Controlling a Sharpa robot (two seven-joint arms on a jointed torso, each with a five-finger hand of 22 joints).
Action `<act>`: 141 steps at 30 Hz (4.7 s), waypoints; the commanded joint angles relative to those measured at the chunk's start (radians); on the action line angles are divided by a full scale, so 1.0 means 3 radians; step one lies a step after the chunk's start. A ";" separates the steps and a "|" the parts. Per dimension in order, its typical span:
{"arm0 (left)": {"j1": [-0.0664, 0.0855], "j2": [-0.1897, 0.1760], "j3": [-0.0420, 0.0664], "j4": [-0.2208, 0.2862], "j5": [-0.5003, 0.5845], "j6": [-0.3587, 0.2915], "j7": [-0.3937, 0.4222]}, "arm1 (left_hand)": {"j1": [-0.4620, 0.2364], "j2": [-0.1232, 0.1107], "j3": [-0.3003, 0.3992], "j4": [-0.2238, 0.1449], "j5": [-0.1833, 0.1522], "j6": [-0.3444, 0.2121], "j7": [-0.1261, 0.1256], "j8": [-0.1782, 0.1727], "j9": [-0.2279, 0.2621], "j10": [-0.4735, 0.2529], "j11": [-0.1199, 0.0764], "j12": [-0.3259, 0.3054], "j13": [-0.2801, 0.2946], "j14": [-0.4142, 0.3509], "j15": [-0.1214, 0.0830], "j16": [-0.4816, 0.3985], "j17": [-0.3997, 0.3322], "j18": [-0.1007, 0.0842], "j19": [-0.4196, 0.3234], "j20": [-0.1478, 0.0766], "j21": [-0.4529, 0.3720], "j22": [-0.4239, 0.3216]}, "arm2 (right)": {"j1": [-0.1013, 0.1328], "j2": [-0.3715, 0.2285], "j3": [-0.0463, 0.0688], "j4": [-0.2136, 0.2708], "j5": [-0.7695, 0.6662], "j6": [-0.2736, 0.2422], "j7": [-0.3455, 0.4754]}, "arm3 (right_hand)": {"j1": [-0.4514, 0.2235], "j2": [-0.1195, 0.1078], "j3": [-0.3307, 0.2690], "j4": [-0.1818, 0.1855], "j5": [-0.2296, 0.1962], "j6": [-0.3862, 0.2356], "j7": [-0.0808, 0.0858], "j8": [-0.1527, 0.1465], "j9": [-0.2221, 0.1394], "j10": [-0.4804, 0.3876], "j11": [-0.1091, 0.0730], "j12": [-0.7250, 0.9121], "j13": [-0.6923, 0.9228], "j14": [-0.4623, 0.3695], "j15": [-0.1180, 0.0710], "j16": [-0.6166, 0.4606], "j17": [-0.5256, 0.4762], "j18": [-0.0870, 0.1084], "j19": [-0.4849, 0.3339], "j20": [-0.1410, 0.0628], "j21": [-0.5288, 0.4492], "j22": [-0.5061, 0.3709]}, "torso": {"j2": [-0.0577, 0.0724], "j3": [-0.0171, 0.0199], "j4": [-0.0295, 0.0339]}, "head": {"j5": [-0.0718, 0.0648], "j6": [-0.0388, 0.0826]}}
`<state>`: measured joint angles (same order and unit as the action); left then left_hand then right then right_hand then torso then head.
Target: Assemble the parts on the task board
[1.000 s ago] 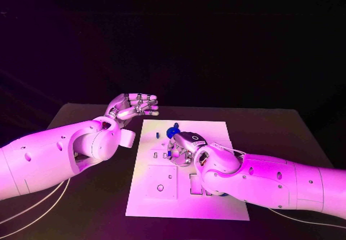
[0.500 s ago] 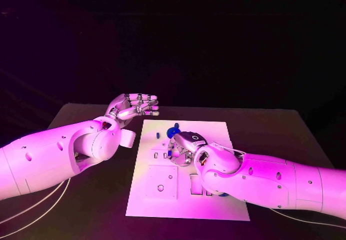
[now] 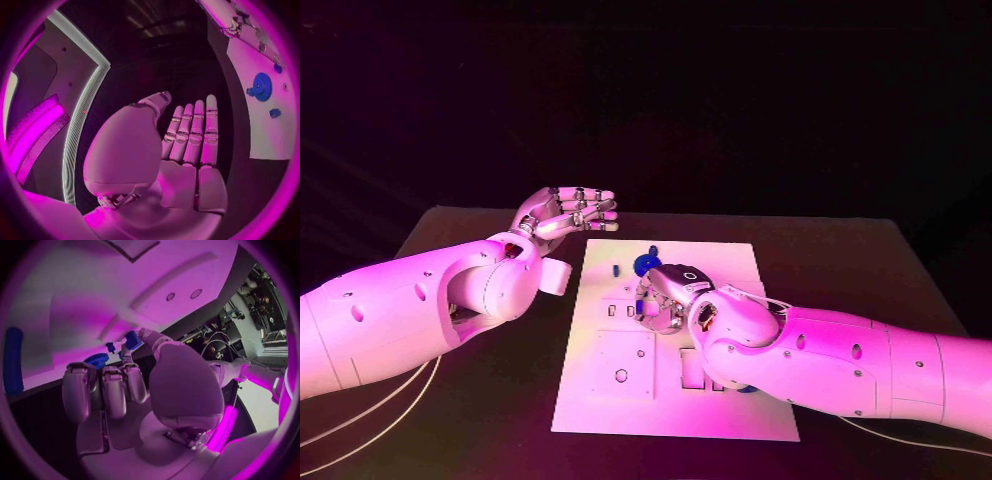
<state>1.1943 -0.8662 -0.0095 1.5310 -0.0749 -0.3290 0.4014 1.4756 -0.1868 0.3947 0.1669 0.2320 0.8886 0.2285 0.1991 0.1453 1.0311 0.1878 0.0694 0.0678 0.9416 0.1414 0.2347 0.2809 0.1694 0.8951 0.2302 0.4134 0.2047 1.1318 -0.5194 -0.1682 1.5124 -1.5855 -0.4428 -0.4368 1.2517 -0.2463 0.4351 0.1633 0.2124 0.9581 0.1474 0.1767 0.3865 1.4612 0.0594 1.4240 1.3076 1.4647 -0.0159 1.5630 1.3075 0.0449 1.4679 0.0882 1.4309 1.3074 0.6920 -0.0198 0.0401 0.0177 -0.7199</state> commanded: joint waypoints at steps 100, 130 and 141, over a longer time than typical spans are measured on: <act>0.0268 0.1128 -0.0201 -0.0961 -0.3066 0.2231 -0.3096 | -0.1137 0.0316 -0.0578 0.0415 -0.0002 -0.0319 -0.0484 0.2021 0.1329 0.0590 -0.0583 0.3775 0.2948 0.2012 -0.0622 0.4332 0.4065 -0.0327 0.1563 -0.0562 0.3407 0.3445 | 0.0608 -0.1309 0.0067 0.0376 0.2465 -0.0324 0.1242 | 0.0530 0.0265 -0.1140 0.0423 0.0142 -0.0239 0.0101 -0.0243 -0.0250 -0.0193 0.0111 -0.0182 0.0265 0.0307 0.0114 -0.0039 0.0687 0.0032 -0.0047 0.0114 -0.0310 0.0445 | -0.0087 0.0049 -0.0044 | 0.0068 -0.0121; 0.0266 0.0993 -0.0188 -0.0870 -0.2592 0.2108 -0.3116 | -0.0669 0.0210 0.1043 0.0075 -0.0008 -0.0419 -0.0530 0.2234 0.1829 0.0656 -0.0631 0.3785 0.3027 0.2021 -0.0663 0.4342 0.4095 -0.0332 0.1554 -0.0589 0.3435 0.3503 | 0.0608 -0.1287 0.0067 0.0345 0.2449 -0.0295 0.1231 | 0.0528 0.0306 -0.1122 0.0419 0.0168 -0.0227 0.0097 -0.0234 -0.0253 -0.0193 0.0106 -0.0182 0.0263 0.0305 0.0110 -0.0043 0.0676 0.0035 -0.0055 0.0110 -0.0328 0.0437 | -0.0091 0.0051 -0.0034 | 0.0059 -0.0159; 0.0265 0.0794 -0.0177 -0.0663 -0.2642 0.1849 -0.3108 | -0.0761 0.0143 0.1247 -0.0075 -0.0007 -0.0390 -0.0543 0.2248 0.1892 0.0726 -0.0646 0.3831 0.3090 0.2044 -0.0677 0.4372 0.4149 -0.0332 0.1561 -0.0600 0.3437 0.3508 | 0.0608 -0.1301 0.0067 0.0350 0.2450 -0.0296 0.1240 | 0.0527 0.0308 -0.1122 0.0418 0.0174 -0.0226 0.0097 -0.0233 -0.0253 -0.0197 0.0106 -0.0186 0.0259 0.0303 0.0110 -0.0045 0.0671 0.0038 -0.0060 0.0110 -0.0338 0.0432 | -0.0094 0.0050 -0.0033 | 0.0074 -0.0171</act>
<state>1.2723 -0.6274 -0.0634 1.3232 -0.8640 0.2720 -0.5329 1.2529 -0.1490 0.6253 0.2816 0.2262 0.7652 0.0729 0.8704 0.5849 1.2425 -0.0089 1.2160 0.9946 1.4646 -0.0540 1.5411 1.3074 0.0757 1.3596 0.0550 1.4396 1.2547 1.3142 -0.9093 -0.1486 1.6161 -0.8437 -0.5458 -0.0717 1.4094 -0.1643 0.0970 0.2911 0.2593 0.8826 0.1784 0.1003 0.3118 1.4058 0.0929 1.3735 1.3079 1.4646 0.0197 1.5553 1.3078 0.0454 1.4571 0.1199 1.3329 1.3078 0.6637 -0.0040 0.0304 0.0383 -0.7706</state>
